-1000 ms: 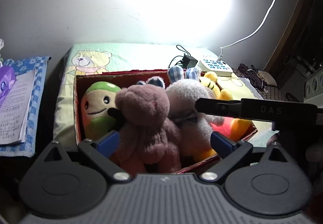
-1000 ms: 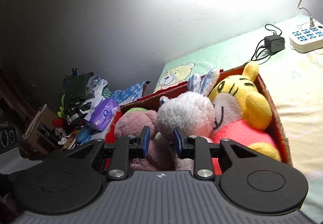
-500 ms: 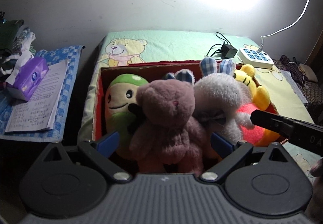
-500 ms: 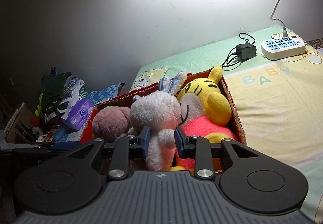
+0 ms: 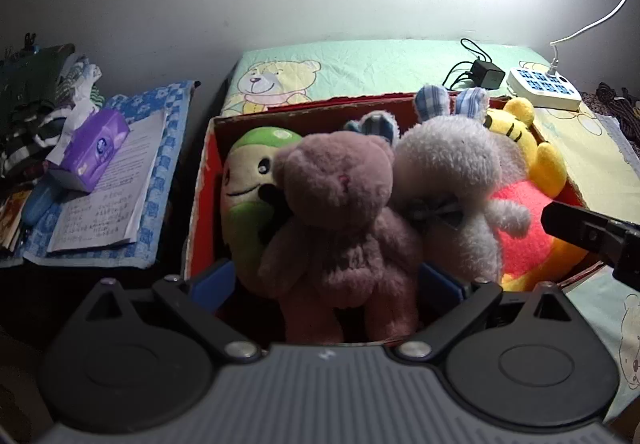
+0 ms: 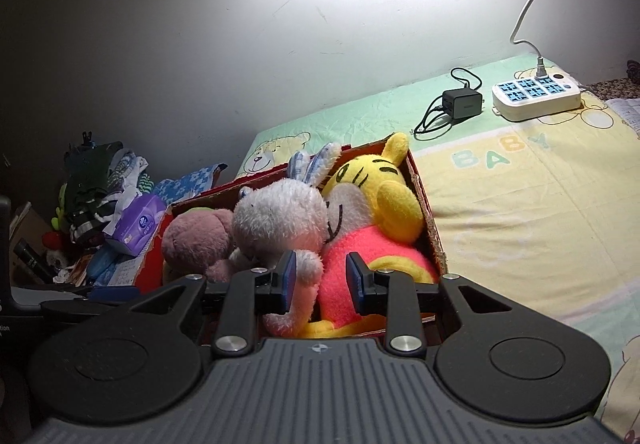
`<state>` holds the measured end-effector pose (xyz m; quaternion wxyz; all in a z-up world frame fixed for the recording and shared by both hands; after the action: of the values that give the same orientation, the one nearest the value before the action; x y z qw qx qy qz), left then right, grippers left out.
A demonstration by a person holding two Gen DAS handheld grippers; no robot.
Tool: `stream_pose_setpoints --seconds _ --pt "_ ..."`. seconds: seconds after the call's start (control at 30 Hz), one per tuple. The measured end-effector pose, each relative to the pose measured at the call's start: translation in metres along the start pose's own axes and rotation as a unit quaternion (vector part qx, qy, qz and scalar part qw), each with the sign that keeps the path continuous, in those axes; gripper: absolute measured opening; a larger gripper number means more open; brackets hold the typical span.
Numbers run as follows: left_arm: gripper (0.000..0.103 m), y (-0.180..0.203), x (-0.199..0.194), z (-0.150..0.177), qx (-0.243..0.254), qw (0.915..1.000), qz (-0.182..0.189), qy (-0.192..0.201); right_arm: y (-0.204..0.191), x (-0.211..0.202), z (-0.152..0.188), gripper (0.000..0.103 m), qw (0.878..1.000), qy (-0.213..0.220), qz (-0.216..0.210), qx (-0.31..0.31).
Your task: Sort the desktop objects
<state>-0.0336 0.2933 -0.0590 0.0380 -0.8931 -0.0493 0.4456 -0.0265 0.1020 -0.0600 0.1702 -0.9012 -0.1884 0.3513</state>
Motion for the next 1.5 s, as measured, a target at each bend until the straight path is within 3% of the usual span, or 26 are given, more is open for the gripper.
stream_pose_setpoints --seconds 0.3,0.7,0.9,1.5 --pt "0.099 0.008 -0.003 -0.004 -0.022 0.9985 -0.050 -0.002 0.003 -0.001 -0.009 0.031 0.999 -0.015 -0.016 -0.037" --pt "0.100 0.031 -0.005 -0.007 -0.034 0.9963 -0.078 -0.006 0.020 -0.006 -0.018 0.032 0.997 -0.026 -0.015 -0.067" --pt "0.100 0.038 -0.006 -0.010 -0.033 0.9957 -0.086 -0.006 0.025 -0.012 -0.021 0.039 0.997 -0.022 -0.011 -0.073" --pt "0.100 0.038 0.001 -0.007 -0.035 0.9956 -0.083 -0.026 0.025 -0.011 -0.020 0.039 0.997 -0.024 -0.012 -0.069"
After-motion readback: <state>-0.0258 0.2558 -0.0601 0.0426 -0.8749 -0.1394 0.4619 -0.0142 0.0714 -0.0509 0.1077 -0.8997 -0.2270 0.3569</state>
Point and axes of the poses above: each gripper's, at about its wrist camera, not at the fingertips, and x roughly the way its jaws point, y to its right, z to its underside, the point moved 9 cm from there along x, roughly the way its jaws point, and after that the axes turned 5 degrees about x, right-handed, at the moved point
